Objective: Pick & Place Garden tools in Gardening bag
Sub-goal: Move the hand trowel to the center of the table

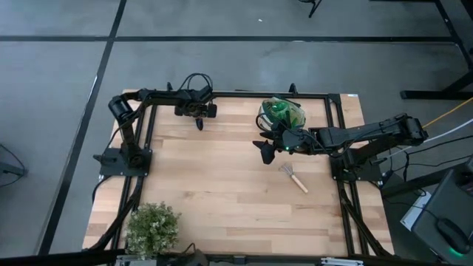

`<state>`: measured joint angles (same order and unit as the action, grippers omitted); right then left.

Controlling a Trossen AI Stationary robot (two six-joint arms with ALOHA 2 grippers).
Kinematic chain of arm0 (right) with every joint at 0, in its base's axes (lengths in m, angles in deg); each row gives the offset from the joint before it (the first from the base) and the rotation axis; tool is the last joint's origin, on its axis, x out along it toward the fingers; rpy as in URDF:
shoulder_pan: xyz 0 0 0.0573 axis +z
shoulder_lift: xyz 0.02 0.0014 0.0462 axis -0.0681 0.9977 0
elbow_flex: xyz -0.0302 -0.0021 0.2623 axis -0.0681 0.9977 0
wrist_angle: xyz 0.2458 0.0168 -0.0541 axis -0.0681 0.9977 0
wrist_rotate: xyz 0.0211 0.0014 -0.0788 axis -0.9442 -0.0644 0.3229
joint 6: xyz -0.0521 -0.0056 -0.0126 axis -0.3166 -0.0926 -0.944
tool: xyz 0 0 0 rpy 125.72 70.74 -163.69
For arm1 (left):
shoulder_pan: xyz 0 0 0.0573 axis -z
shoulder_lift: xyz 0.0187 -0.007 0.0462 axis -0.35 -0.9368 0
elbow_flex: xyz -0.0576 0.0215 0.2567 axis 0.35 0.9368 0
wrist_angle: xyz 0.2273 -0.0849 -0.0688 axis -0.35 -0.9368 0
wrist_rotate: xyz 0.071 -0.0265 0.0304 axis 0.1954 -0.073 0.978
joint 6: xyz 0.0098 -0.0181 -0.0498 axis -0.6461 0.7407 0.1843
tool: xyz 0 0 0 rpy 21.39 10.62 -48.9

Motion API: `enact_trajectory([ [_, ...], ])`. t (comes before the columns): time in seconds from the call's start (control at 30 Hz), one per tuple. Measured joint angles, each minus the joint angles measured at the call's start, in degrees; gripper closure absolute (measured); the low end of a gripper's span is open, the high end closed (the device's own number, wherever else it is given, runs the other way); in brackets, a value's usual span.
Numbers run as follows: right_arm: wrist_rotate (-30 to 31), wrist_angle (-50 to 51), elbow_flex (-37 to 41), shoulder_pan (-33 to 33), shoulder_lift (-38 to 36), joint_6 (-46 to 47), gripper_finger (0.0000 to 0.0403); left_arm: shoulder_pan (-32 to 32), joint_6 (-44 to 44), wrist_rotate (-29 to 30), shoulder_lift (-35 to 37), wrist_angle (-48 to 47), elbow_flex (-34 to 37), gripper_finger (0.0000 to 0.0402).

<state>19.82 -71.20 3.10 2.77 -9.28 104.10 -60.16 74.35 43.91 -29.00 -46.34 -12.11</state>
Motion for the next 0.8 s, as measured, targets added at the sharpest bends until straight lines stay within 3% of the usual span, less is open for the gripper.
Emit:
enact_trajectory([
  [0.2,0.0,0.0,0.0,0.0,0.0,0.0,0.0151,1.2,-9.0,-2.0,0.0,0.6,0.0,0.0337],
  [0.53,0.0,0.0,0.0,0.0,0.0,0.5,0.0151,5.9,-27.7,-8.6,1.4,-0.4,0.2,0.0338],
  [0.8,0.0,0.0,0.0,0.0,0.0,1.5,0.0151,12.4,-39.2,-23.4,3.7,-0.1,0.4,0.0338],
])
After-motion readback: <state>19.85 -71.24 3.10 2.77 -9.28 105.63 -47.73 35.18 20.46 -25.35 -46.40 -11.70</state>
